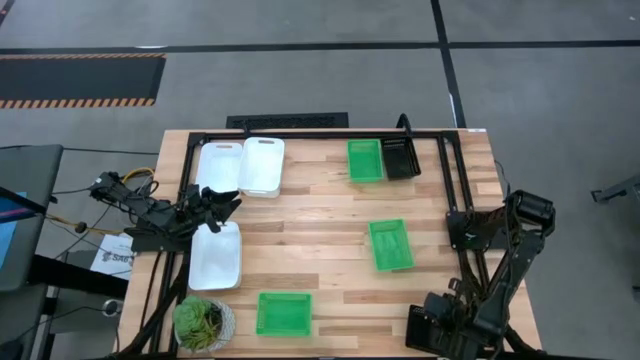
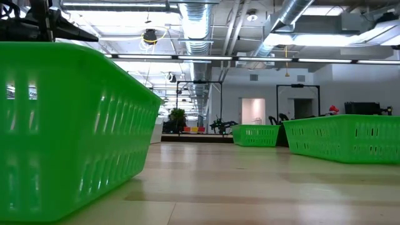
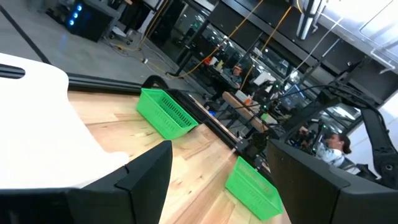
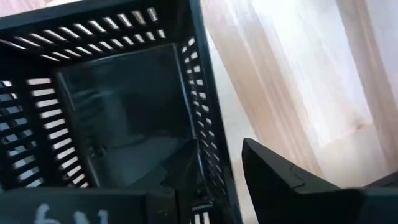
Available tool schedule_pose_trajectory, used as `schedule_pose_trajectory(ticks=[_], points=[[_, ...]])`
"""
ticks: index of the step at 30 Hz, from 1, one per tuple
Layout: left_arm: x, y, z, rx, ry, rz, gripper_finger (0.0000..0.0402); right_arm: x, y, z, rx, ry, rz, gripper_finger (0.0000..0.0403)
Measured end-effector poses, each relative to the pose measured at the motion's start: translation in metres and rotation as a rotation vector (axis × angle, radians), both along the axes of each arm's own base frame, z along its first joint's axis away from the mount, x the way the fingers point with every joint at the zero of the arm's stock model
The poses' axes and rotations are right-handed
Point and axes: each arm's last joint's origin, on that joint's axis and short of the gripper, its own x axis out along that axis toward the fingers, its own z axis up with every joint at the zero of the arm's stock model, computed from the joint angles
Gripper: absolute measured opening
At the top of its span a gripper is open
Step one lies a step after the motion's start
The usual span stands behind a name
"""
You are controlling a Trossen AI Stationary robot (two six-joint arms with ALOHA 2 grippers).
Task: Stack baskets by color
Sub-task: Stack the bottom black bin into the top black bin
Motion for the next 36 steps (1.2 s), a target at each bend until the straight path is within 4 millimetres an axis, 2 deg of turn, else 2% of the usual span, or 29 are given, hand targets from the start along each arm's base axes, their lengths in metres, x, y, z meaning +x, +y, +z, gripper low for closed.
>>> schedule_pose_trajectory(ticks=[12,20,26,29,36], points=[[0.0,0.0,-0.002,0.009,0.017,0.009,0.0249,0.002,-0.002,0.0,-0.011,0.009,-0.011,0.0075],[0.0,0.0,-0.002,0.009,0.017,0.011,0.0249,0.011,-0.007,0.001,0.003,0.03,-0.053,0.0013],[0.0,0.0,-0.002,0.002,0.014,0.01,0.0249,0.021,-0.01,0.003,0.039,0.012,-0.094,0.0011],[0.0,0.0,-0.002,0.002,0.014,0.01,0.0249,0.024,-0.009,0.01,0.09,-0.013,-0.119,0.0005],[0.0,0.0,-0.002,0.002,0.013,0.009,0.0249,0.022,-0.015,0.053,0.231,-0.111,-0.211,0.0003]])
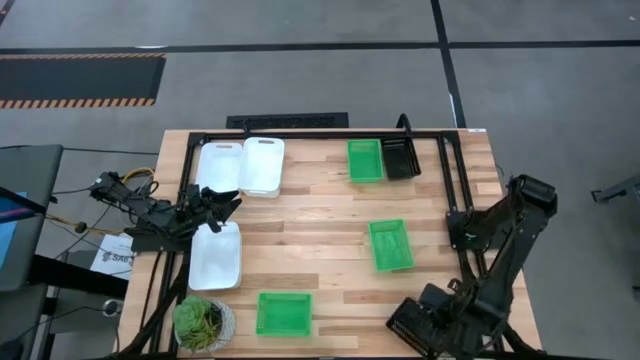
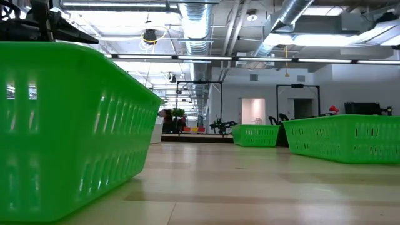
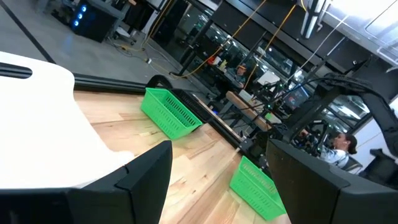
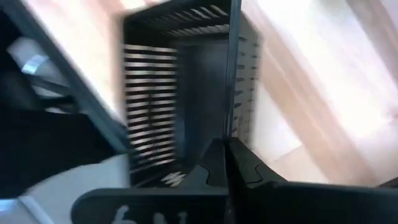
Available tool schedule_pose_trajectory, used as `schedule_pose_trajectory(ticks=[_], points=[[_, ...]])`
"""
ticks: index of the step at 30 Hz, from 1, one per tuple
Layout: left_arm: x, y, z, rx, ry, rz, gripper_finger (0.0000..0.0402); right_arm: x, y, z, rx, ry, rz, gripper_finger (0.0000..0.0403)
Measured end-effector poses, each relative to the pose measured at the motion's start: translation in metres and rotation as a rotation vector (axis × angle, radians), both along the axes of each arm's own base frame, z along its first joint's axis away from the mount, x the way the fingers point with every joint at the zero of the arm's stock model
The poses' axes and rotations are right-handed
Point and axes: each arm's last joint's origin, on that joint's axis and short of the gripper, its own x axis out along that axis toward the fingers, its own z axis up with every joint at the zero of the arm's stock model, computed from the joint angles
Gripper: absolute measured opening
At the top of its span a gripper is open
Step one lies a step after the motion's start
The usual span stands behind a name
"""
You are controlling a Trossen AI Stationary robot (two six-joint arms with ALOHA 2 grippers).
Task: Stack baskets by color
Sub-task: Stack the bottom black bin into the top black bin
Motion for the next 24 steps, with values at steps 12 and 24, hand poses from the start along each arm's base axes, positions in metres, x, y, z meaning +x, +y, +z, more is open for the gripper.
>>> schedule_pose_trajectory(ticks=[12,24], points=[[0.0,0.0,0.0,-0.011,-0.006,-0.004,0.0249,-0.002,-0.053,0.054,-0.048,-0.254,-0.137,0.0001],[0.0,0.0,0.0,-0.01,-0.005,0.01,0.0249,0.003,-0.155,0.087,-0.281,-0.349,-0.596,0.0001]])
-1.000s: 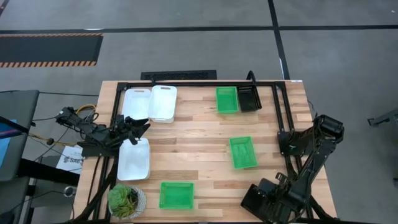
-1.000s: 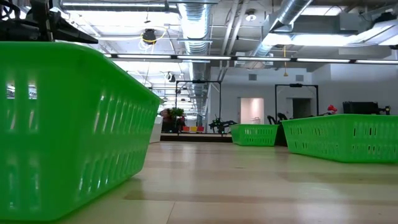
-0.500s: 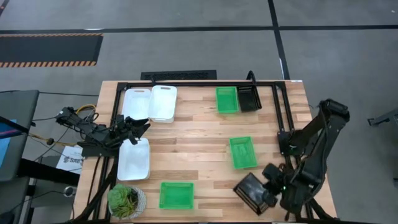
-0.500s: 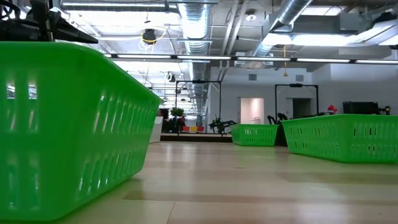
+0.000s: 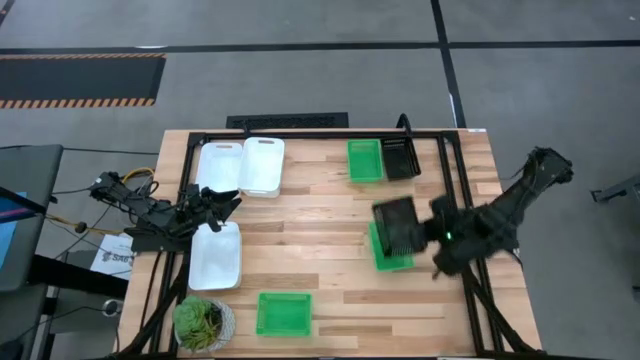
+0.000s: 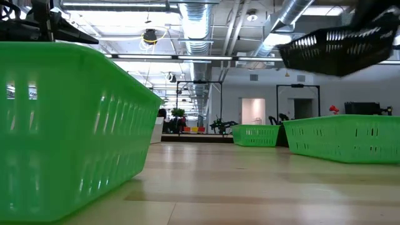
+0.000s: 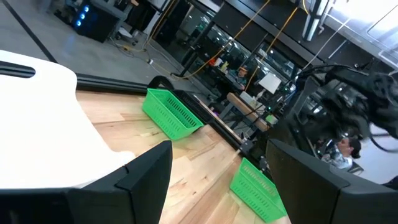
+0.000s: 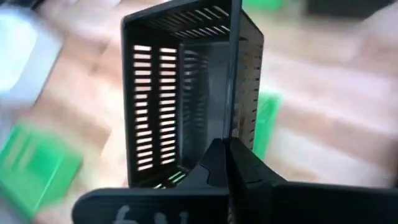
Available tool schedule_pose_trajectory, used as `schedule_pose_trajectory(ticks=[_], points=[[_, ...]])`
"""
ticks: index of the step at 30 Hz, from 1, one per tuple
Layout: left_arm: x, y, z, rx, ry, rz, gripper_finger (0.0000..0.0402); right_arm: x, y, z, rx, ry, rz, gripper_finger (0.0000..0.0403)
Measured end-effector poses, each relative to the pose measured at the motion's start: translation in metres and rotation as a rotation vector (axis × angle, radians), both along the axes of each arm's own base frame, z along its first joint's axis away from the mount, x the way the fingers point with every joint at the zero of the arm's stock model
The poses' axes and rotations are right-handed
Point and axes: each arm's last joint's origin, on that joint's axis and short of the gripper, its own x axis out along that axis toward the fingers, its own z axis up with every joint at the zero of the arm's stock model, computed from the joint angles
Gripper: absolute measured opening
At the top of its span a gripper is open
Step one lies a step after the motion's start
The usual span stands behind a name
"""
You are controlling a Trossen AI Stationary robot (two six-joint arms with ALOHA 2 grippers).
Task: Stack baskets by color
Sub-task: Stack the bottom black bin into the top black bin
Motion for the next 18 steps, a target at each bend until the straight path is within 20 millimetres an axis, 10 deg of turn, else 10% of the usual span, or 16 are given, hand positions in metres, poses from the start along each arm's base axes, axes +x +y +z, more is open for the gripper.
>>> schedule_pose_trajectory(ticks=[18], points=[[0.0,0.0,0.0,0.007,0.005,0.003,0.0249,-0.034,-0.138,0.058,-0.284,-0.14,-0.064,0.0]])
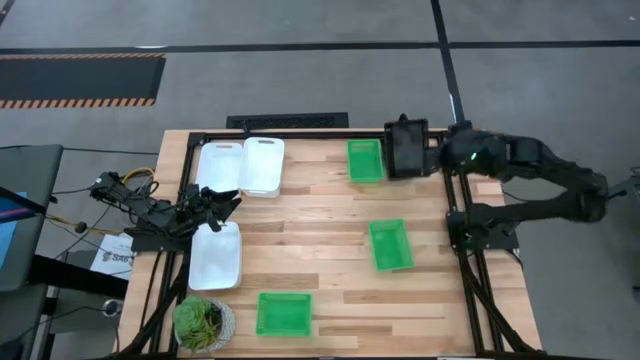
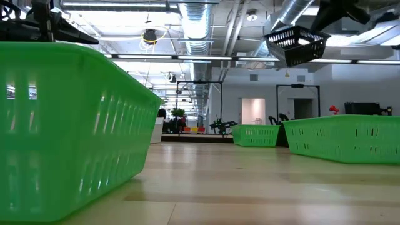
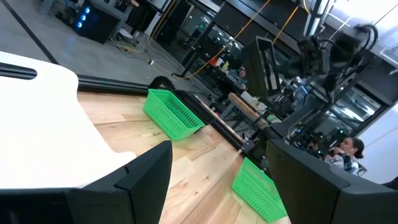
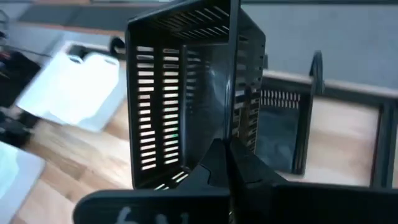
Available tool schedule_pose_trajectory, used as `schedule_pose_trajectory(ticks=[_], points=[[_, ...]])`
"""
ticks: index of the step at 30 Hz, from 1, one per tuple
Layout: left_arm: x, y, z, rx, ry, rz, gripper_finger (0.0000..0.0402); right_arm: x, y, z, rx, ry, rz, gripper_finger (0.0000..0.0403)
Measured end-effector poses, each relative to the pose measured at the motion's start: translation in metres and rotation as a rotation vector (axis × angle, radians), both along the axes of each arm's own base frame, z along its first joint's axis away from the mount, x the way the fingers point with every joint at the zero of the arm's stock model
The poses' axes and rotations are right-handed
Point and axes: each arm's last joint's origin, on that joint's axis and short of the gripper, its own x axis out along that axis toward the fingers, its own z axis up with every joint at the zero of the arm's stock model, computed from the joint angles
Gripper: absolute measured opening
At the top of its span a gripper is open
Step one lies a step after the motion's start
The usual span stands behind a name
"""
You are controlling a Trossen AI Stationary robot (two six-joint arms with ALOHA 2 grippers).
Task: Stack baskets by color
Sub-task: Stack the bottom black bin into the top black bin
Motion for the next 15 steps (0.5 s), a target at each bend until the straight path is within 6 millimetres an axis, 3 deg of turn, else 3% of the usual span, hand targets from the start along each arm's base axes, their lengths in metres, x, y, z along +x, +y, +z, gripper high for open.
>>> schedule_pose_trajectory(ticks=[4,10,15], points=[[0.0,0.0,0.0,-0.002,-0.001,0.01,0.0249,-0.002,-0.022,-0.005,0.005,-0.006,0.054,0.0],[0.0,0.0,0.0,-0.012,-0.006,0.011,0.0249,-0.008,-0.062,-0.043,0.061,-0.002,0.084,0.0],[0.0,0.0,0.0,-0.029,-0.016,0.015,0.0249,-0.022,-0.096,-0.074,0.113,-0.177,0.154,0.0]])
